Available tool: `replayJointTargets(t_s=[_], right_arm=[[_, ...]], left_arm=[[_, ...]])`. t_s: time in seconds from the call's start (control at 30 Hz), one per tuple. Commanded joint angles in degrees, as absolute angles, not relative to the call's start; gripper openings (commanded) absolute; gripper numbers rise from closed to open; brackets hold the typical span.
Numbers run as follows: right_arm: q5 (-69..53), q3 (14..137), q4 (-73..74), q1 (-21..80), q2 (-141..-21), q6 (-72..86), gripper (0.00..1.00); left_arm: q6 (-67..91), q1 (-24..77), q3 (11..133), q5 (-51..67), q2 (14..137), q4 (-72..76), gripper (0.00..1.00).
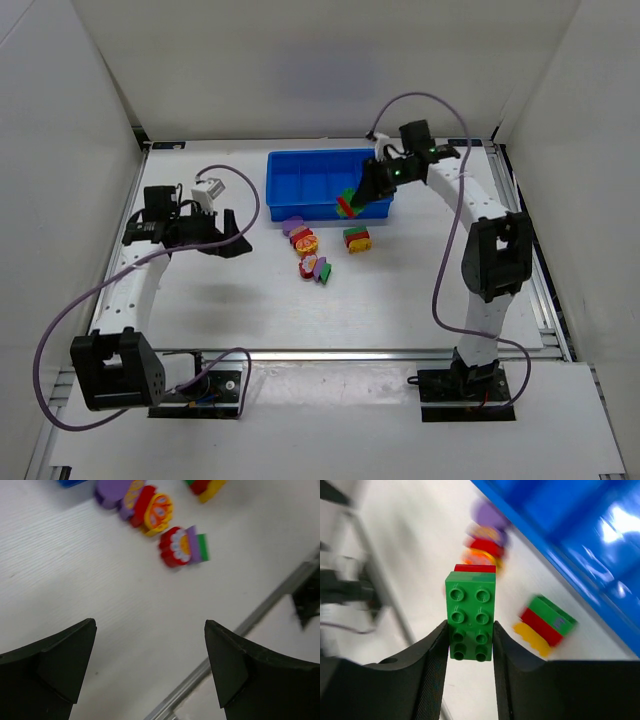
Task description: Sort the legos into containers by color
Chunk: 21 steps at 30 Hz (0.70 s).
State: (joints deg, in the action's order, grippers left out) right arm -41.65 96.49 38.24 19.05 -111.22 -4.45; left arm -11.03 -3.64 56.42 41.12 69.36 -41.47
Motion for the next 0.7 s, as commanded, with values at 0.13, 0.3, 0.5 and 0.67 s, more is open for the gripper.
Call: replayJointTargets(t_s=[0.13,0.3,0.5,0.67], right_arm=[[-78.54,100.82,22.63,19.33,-113.12,19.48,0.17],[-84.11,103.26,18.89,23.46,-116.45,21.36,0.16],[-85.34,105.29,12.16,27.15,-119.35,28.55,0.15],[-83.94,105.03,2.39,29.44,-121.29,38.73,0.15]], left_arm=[[-0.09,-6.42,61.6,82.32,82.77,-38.85,0.97],[0.27,-6.68,65.38,87.81,87.54,-39.11,0.94],[-3.33,-6.33,71.54,83.32,87.89,-39.11,0.94],[-5.18,-4.22,71.89,78.32,87.19,-38.76,0.88]])
